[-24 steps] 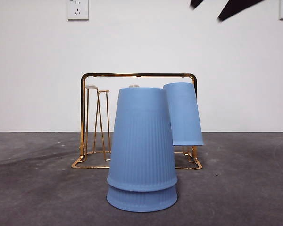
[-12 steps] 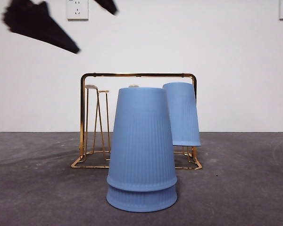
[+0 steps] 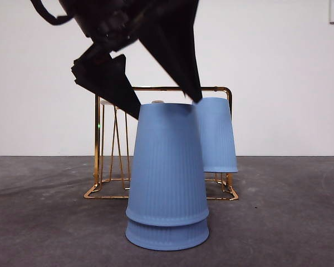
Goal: Pick the top cup and place it on cupholder, pick up the mid cup and place it on cupholder, last pick the bottom cup and place it on cupholder.
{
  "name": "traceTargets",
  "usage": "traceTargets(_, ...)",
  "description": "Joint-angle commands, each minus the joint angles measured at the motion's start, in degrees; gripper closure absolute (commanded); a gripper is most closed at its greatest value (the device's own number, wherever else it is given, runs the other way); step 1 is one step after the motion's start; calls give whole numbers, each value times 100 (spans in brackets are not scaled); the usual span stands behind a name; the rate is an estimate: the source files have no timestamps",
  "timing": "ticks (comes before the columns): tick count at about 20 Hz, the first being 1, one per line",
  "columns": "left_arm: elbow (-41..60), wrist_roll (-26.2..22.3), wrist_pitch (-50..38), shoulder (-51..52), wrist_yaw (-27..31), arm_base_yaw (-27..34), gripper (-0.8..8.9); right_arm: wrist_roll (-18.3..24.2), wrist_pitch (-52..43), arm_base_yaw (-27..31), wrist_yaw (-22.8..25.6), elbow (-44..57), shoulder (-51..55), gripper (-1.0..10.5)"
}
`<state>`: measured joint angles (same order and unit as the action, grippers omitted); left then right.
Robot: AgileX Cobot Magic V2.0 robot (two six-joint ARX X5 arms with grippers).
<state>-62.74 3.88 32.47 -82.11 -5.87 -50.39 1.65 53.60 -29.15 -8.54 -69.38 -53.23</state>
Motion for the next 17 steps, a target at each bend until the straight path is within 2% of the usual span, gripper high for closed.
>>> traceTargets(1,-136,-90,-55,-138,59,-125,320,-50,-17,-35,-2,-107,-22,555)
traceTargets(5,-136,-90,-37,-256,203,-181,415,-50,-17,-35,-4,-107,-20,555)
traceTargets(11,-136,-87,-50,-350,317,-181,450,-52,-22,-35,-4,-107,15,555)
traceTargets(14,-136,-85,-83,-350,317,-181,544,-52,-17,-35,-2,-107,42,555)
traceTargets(17,-136,-85,-79,-348,315,-184,571,-55,-17,-35,-4,-107,55,555)
